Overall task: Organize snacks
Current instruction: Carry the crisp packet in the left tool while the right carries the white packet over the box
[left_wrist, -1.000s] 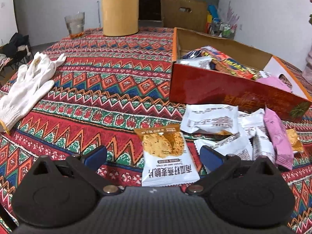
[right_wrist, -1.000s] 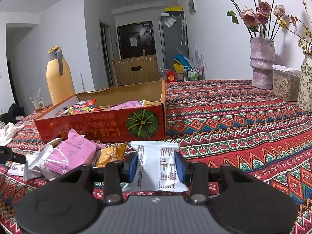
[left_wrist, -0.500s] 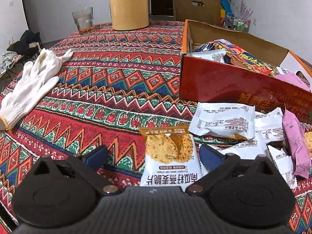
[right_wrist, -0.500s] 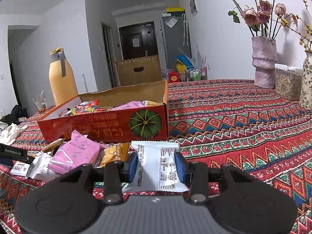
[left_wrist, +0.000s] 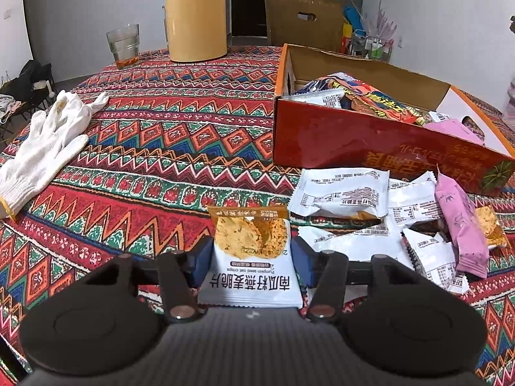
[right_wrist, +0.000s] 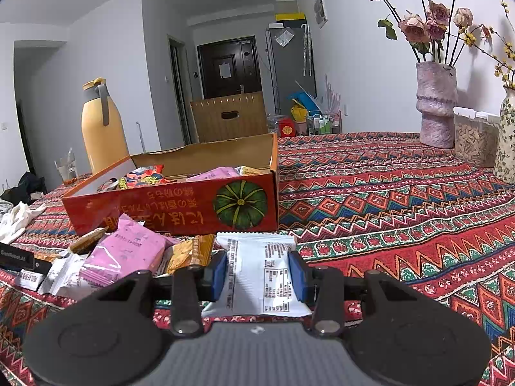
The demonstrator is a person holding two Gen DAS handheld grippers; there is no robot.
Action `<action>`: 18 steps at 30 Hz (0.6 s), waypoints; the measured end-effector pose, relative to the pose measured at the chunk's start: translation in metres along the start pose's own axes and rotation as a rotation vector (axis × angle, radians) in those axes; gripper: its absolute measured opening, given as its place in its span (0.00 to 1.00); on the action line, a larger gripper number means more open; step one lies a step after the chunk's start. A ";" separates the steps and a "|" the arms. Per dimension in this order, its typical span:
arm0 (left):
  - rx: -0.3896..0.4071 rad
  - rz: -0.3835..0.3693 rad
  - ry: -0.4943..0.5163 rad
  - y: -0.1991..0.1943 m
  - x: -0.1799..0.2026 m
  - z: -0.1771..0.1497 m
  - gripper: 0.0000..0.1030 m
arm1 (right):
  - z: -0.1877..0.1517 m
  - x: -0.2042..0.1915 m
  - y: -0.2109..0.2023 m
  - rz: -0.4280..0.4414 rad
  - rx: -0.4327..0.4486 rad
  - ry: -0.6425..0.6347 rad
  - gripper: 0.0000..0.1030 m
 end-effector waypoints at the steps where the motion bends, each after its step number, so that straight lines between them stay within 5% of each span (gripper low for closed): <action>1: 0.001 -0.006 -0.002 0.000 -0.001 0.000 0.52 | 0.000 0.000 0.000 -0.001 0.002 -0.001 0.39; 18: 0.153 -0.077 0.034 -0.045 -0.003 0.014 0.51 | 0.008 -0.014 -0.019 -0.035 0.060 -0.059 0.39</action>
Point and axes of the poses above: each gripper's, at about its wrist camera, not at the fingertips, and y roughly the way its jaws point, x to its right, z to its top, the point moved 7 cm from there along y, roughly the way its jaws point, and after that the axes turned 12 degrees about -x, right-handed, at the moved point
